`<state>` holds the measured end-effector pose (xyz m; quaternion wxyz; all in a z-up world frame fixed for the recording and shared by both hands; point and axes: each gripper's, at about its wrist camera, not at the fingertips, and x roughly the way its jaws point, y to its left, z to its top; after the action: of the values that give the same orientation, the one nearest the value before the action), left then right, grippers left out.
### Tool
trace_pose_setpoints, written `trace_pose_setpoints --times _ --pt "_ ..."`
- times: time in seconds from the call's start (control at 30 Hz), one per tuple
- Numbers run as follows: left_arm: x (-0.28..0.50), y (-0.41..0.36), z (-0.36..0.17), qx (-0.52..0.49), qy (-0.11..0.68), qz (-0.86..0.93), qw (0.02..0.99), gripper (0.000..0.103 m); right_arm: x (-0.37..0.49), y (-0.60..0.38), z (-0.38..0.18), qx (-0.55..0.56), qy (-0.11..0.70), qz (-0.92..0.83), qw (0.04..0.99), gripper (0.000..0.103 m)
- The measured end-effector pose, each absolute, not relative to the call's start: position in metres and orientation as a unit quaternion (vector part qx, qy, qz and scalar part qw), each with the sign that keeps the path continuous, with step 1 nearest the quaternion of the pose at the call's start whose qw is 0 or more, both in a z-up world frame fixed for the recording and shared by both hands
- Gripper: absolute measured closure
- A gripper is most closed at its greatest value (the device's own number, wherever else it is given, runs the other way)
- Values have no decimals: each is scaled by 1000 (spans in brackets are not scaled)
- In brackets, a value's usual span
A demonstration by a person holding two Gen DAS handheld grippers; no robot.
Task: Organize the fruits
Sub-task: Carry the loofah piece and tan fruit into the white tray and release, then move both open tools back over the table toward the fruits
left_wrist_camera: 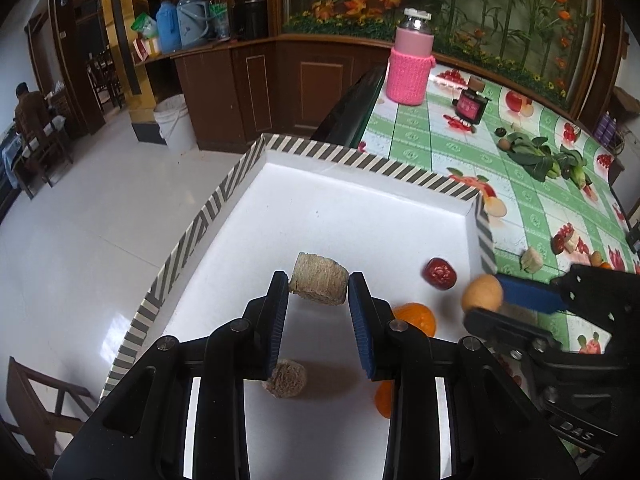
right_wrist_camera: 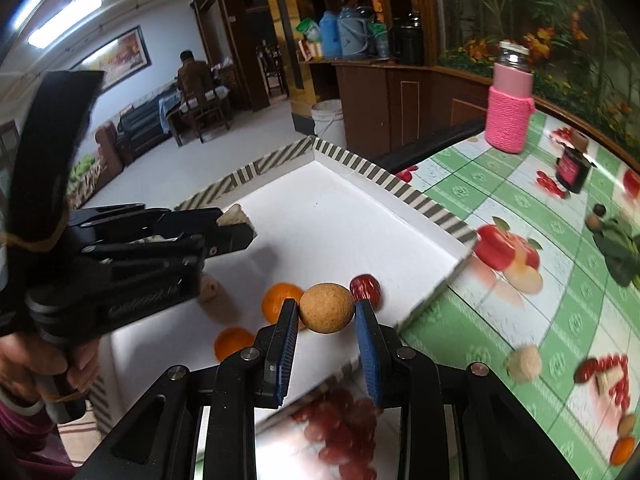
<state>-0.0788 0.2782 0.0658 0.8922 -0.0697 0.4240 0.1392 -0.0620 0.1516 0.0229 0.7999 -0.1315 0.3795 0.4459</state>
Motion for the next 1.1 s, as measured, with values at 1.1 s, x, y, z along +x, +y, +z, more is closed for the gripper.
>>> trace_pose_setpoints --times 1.1 --pt "-87 255 74 -61 405 161 898 38 -61 110 27 -63 386 427 815 74"
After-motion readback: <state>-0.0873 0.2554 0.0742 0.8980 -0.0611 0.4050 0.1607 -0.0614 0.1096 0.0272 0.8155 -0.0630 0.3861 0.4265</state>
